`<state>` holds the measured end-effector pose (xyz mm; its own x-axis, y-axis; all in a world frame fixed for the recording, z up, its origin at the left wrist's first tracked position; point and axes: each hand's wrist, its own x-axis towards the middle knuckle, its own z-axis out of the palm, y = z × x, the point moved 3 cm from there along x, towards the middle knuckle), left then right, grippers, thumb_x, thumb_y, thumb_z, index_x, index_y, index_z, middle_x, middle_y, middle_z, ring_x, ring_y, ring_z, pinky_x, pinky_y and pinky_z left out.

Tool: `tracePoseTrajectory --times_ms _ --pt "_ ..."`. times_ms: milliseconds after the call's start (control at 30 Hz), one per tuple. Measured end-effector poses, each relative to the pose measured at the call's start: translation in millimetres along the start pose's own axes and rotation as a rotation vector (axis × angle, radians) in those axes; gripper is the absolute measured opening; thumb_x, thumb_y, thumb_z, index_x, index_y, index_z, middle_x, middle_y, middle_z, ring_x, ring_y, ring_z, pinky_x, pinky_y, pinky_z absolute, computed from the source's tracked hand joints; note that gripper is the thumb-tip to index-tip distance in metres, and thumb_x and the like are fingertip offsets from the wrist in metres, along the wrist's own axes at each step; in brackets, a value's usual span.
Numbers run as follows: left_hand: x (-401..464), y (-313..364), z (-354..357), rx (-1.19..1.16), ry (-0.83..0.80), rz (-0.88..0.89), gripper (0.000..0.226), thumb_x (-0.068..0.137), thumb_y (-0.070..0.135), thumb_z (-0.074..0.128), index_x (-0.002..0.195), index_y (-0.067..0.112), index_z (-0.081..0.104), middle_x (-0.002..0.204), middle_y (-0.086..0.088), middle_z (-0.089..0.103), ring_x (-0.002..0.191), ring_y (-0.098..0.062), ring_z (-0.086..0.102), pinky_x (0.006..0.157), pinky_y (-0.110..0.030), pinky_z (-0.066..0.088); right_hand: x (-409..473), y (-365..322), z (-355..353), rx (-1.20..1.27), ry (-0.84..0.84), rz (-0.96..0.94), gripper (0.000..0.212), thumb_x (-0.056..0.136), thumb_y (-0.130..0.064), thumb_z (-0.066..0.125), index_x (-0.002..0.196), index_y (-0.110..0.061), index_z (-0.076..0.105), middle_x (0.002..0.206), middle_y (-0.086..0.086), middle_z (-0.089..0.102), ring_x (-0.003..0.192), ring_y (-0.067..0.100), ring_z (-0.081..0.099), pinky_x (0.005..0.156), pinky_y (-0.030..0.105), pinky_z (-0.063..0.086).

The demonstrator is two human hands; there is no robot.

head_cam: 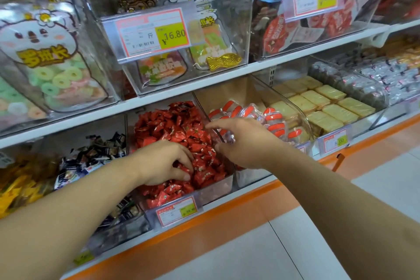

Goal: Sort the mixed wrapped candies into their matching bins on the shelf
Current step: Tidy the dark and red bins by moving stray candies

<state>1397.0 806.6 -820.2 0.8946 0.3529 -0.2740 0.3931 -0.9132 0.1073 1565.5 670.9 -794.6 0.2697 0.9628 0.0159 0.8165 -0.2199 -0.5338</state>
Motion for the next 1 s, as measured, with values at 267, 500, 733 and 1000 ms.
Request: tracePoseTrajectory --times_ms 267,500,733,1000 --pt "-14.1 -13.9 -17.6 -0.026 0.028 -0.122 0.025 0.086 0.049 0.078 0.111 0.045 0.076 0.136 0.024 0.062 0.13 -0.004 0.053 0.111 -0.025 0.037 -2.2 -0.2 0.3 0.012 -0.014 0.018 0.051 0.097 -0.04 0.066 0.143 -0.053 0.048 0.152 -0.012 0.051 0.138 0.024 0.047 0.117 0.055 0.036" --pt "-24.6 -18.5 -21.8 -0.046 0.066 -0.155 0.024 0.091 0.038 0.077 0.114 0.044 0.076 0.14 0.026 0.058 0.135 -0.002 0.049 0.11 -0.02 0.028 -1.1 -0.2 0.4 0.006 -0.011 0.017 0.051 0.097 -0.041 0.066 0.144 -0.051 0.048 0.15 -0.011 0.053 0.143 0.026 0.042 0.119 0.055 0.032" --pt "-17.2 -4.1 -20.4 -0.343 0.198 -0.102 0.03 0.086 0.04 0.08 0.109 0.057 0.071 0.135 0.035 0.056 0.135 0.006 0.045 0.123 -0.036 0.029 -2.1 -4.5 -1.2 -0.016 -0.004 0.027 0.051 0.097 -0.038 0.067 0.144 -0.05 0.049 0.147 -0.01 0.055 0.14 0.024 0.043 0.119 0.052 0.033" --pt "21.1 32.3 17.8 0.037 0.014 0.026 0.059 0.09 0.063 0.062 0.146 0.046 0.049 0.15 0.019 0.037 0.136 -0.011 0.042 0.111 -0.042 0.038 0.1 -3.1 0.3 -0.007 0.004 0.011 0.051 0.097 -0.033 0.066 0.143 -0.048 0.05 0.149 -0.013 0.053 0.142 0.022 0.042 0.12 0.052 0.032"
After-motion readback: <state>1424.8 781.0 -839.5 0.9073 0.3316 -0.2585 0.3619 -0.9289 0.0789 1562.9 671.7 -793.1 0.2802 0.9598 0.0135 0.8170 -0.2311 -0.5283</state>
